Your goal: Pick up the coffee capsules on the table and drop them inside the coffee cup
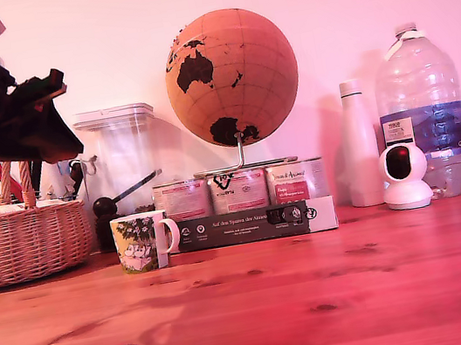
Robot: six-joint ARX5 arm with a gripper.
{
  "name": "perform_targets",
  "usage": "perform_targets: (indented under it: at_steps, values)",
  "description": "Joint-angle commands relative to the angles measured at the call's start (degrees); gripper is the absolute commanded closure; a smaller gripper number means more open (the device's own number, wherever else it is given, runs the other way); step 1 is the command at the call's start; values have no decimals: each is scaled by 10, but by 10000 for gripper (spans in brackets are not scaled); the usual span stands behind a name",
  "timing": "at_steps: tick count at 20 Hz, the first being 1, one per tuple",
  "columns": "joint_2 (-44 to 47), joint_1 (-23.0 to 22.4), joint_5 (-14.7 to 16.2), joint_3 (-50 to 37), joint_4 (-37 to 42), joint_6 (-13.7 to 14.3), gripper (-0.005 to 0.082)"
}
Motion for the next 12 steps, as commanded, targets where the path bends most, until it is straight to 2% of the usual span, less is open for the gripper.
perform_targets:
  at_steps: [1, 12]
  values:
    - [-4, 2, -2, -1, 1, -2, 609]
    - [2, 8, -6, 44, -3, -1, 609]
